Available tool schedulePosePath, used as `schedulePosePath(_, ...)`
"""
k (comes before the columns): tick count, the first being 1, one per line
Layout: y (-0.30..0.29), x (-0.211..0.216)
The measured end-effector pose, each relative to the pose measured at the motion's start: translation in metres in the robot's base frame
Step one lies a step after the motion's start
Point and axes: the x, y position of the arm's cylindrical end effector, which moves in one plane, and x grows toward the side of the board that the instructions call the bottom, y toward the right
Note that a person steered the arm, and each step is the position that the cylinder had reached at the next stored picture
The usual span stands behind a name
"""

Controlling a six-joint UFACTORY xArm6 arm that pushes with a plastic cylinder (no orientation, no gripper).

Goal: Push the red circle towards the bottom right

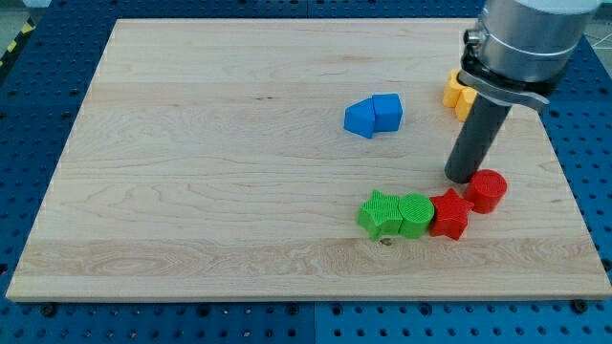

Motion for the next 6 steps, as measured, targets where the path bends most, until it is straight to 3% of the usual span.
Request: schedulePosePath(6, 0.066, 0.026)
